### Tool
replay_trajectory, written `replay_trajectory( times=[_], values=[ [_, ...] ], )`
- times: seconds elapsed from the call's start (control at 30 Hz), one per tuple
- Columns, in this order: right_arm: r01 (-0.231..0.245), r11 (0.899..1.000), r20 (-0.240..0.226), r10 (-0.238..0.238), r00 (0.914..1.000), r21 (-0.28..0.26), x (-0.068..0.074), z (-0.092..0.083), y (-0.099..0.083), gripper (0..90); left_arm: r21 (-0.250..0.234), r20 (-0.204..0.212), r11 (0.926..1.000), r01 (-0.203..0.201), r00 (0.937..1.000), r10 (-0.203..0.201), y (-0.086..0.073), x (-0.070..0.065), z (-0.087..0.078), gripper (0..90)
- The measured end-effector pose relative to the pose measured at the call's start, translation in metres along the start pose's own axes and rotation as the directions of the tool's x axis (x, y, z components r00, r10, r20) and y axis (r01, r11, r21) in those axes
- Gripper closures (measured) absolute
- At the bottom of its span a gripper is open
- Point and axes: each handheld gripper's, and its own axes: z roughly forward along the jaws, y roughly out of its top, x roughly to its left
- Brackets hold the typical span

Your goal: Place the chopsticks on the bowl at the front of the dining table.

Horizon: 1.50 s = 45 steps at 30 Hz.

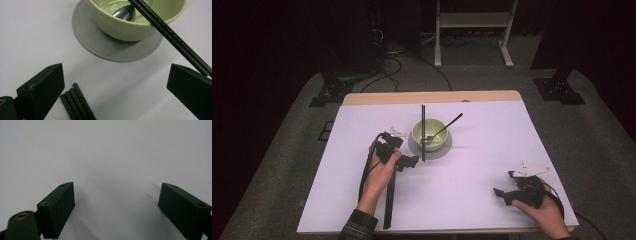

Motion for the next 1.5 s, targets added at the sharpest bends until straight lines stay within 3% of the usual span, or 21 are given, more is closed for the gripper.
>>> replay_trajectory(
  times=[0.37, 0.77, 1.03, 1.5],
  values=[
    [0.000, 1.000, 0.001, 0.000, 1.0000, 0.000, 0.000, 0.000, 0.000, 12.2, -0.056, -0.004, 0.9979, -0.032, 0.9995, 0.031, -0.012, 0.009, -0.016, 0.3],
    [0.001, 1.000, 0.000, -0.001, 1.0000, 0.001, 0.000, 0.000, 0.000, 12.2, -0.119, 0.007, 0.9910, -0.062, 0.9980, 0.063, -0.027, 0.016, -0.035, 0.3],
    [0.001, 1.000, 0.001, -0.001, 1.0000, 0.002, 0.000, 0.000, 0.000, 12.1, -0.153, 0.002, 0.9862, -0.063, 0.9979, 0.064, -0.038, 0.021, -0.047, 0.3],
    [0.001, 1.000, 0.000, -0.001, 1.0000, 0.002, 0.000, 0.000, 0.000, 12.1, -0.160, -0.040, 0.9865, -0.037, 0.9987, 0.031, -0.065, 0.037, -0.067, 0.3]
  ],
)
